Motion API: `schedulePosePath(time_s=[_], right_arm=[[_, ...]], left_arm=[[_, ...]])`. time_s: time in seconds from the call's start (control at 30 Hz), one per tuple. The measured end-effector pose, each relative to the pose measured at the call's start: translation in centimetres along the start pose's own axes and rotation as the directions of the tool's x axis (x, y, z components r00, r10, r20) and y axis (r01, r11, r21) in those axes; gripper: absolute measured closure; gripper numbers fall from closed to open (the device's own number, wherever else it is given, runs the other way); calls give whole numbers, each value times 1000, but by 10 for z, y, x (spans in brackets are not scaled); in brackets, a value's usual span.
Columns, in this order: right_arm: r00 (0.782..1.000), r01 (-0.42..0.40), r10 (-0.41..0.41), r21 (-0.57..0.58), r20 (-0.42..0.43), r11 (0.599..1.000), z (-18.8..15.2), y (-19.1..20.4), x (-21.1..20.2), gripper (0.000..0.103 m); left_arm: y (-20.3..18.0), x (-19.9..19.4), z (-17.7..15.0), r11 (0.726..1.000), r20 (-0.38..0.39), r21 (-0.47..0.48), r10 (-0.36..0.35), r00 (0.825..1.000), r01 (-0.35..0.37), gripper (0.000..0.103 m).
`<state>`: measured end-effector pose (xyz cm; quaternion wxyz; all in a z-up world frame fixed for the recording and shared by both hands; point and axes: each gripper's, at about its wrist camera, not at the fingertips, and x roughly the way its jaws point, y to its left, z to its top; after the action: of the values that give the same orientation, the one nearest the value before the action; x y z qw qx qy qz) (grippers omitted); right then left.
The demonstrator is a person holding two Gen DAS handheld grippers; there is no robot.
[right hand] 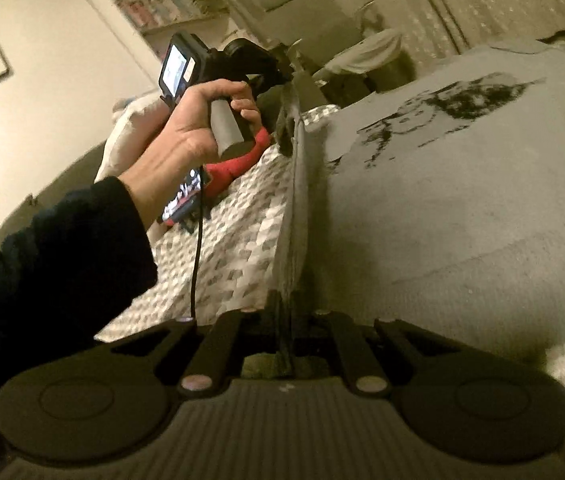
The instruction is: Fold clothes
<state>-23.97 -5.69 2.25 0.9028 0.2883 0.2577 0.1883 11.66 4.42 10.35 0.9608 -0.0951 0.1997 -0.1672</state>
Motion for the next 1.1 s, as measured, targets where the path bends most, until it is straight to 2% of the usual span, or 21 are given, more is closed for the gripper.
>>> schedulePosePath(time_s=[0.1,0.13,0.17,0.3,0.37,0.4,0.43,0.5,0.57,0.7,0.8,0.9,0.97,1.03,1.07,1.1], right_arm=[[1000,0,1,75,-14,997,-1,-12,-1,98],[1000,7,-5,84,-23,996,-1,-14,-1,98],[999,21,-19,81,-27,996,-2,-14,0,98],[997,53,-50,57,-59,997,-1,-14,0,96],[993,78,-77,4,-88,997,3,-14,-1,94],[991,86,-87,-22,-99,996,8,-14,-3,91],[989,89,-94,-46,-113,995,14,-15,-4,89],[985,110,-123,-111,-120,988,31,-14,-7,89],[984,128,-148,-173,-102,976,53,-16,-13,89],[985,112,-140,-241,-101,964,129,-32,-2,88],[978,120,-181,-431,-103,894,170,-30,57,87],[970,121,-223,-609,-96,784,211,-27,118,86],[966,105,-239,-696,-99,711,233,-31,159,84],[961,86,-255,-760,-107,645,239,-35,200,61],[959,74,-260,-787,-113,613,241,-39,217,60],[959,44,-251,-801,-135,597,241,-37,228,60]], left_arm=[[-39,11,-14,978,-21,201,-44,999,47,103],[-51,16,-22,966,-51,251,-51,997,63,103],[-52,17,-23,964,-65,256,-57,996,72,102],[-37,7,-13,979,-78,180,-81,994,93,100],[-30,2,-7,984,-83,142,-93,992,104,89],[-26,0,-4,987,-86,122,-99,991,109,79],[-23,-3,-2,988,-88,103,-105,991,114,74],[-9,-8,2,993,-92,56,-102,991,107,74],[16,-14,1,998,-95,-6,-65,993,65,74],[68,-25,-1,991,-108,-129,9,994,-23,75],[92,-19,-11,971,-161,-222,57,985,-92,77],[106,-15,-17,948,-197,-294,68,978,-125,77],[104,-14,-21,948,-206,-296,57,977,-118,76],[99,-12,-21,957,-215,-266,61,975,-119,76],[97,-11,-21,961,-220,-251,63,973,-119,76],[97,-9,-22,962,-226,-245,63,972,-119,76]])
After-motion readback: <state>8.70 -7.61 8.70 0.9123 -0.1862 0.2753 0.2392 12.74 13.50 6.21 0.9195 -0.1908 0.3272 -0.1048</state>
